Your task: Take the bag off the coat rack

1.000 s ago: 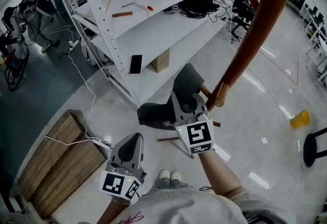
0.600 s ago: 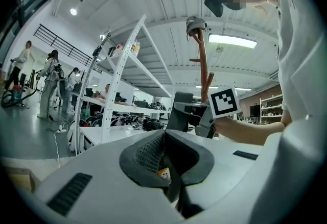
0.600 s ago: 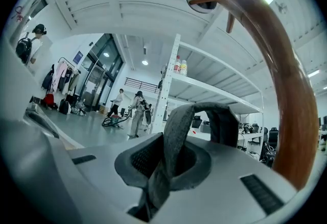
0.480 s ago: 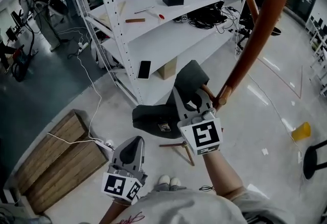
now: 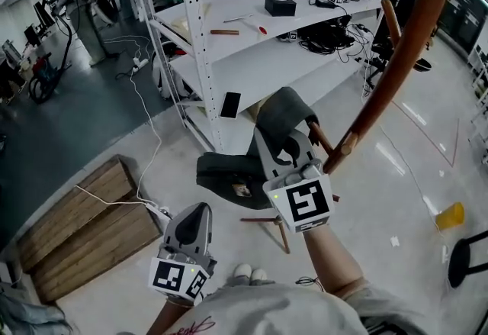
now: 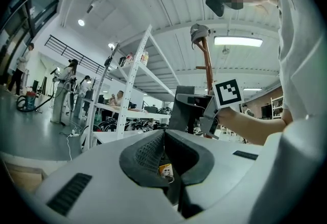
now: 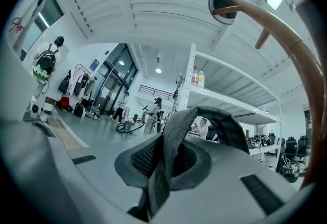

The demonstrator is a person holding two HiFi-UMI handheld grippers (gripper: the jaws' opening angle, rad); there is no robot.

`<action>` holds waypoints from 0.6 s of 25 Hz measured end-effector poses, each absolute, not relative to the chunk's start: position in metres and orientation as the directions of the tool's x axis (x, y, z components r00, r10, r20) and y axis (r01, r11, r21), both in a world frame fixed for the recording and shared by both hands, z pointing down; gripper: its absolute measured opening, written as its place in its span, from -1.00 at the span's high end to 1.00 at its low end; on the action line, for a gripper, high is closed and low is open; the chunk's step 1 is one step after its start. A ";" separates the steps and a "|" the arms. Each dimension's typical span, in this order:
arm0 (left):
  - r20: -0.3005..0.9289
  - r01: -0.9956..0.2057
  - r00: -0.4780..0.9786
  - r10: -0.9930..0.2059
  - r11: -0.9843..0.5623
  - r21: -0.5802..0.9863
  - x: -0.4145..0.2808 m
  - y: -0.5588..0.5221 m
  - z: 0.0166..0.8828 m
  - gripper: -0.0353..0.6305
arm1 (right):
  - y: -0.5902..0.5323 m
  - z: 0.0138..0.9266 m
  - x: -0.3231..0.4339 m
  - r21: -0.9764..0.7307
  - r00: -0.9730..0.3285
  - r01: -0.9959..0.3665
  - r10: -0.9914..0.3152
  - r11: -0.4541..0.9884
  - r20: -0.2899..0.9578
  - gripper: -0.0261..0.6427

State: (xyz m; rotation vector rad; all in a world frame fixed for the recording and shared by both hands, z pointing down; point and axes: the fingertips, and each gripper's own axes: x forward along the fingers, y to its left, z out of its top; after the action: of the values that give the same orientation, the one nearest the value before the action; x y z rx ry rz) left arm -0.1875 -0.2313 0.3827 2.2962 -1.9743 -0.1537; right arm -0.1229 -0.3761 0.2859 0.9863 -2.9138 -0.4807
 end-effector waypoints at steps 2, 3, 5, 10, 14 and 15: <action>-0.009 -0.979 0.143 -0.990 -0.143 0.145 -0.189 -0.228 0.382 0.84 | -0.370 0.287 -0.129 0.308 -0.812 -0.569 -0.580 0.762 -0.066 0.81; -0.011 -0.980 0.139 -0.990 -0.139 0.145 -0.190 -0.226 0.382 0.84 | -0.366 0.288 -0.133 0.313 -0.820 -0.557 -0.569 0.769 -0.061 0.81; -0.015 -0.981 0.129 -0.992 -0.130 0.146 -0.192 -0.224 0.382 0.84 | -0.360 0.291 -0.139 0.326 -0.835 -0.533 -0.548 0.781 -0.052 0.81; -0.019 -0.983 0.112 -0.994 -0.114 0.141 -0.198 -0.218 0.379 0.84 | -0.347 0.287 -0.146 0.350 -0.854 -0.500 -0.517 0.792 -0.050 0.81; -0.026 -0.985 0.106 -0.994 -0.108 0.134 -0.199 -0.214 0.377 0.84 | -0.337 0.293 -0.150 0.371 -0.868 -0.469 -0.495 0.801 -0.028 0.81; -0.029 -0.985 0.105 -0.994 -0.108 0.133 -0.199 -0.214 0.376 0.84 | -0.333 0.298 -0.152 0.378 -0.871 -0.460 -0.491 0.804 -0.018 0.81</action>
State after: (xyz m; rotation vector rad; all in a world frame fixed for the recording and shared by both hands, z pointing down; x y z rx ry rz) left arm -0.1989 -0.2136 0.3757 2.2746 -2.0435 -0.1695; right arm -0.1524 -0.3328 0.2980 0.7674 -2.9064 -0.5770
